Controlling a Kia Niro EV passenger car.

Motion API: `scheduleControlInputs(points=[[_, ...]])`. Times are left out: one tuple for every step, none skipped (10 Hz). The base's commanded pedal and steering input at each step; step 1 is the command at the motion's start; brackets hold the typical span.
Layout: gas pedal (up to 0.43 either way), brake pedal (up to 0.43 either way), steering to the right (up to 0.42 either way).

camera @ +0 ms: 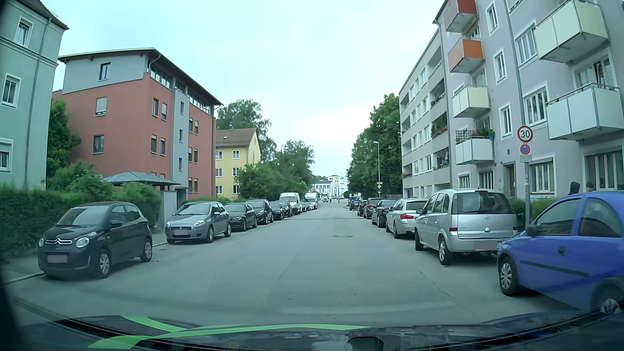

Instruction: Follow the waypoints while adhering to traffic rules and regulations

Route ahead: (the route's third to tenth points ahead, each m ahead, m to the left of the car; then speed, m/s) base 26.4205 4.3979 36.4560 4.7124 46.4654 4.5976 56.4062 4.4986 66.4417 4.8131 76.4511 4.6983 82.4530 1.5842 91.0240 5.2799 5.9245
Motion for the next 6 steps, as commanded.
scheduleControlInputs(points=[[0.047, 0.0, 0.0], [0.047, 0.0, 0.0], [0.047, 0.0, 0.0], [0.047, 0.0, 0.0], [0.047, 0.0, 0.0], [0.047, 0.0, 0.0]])
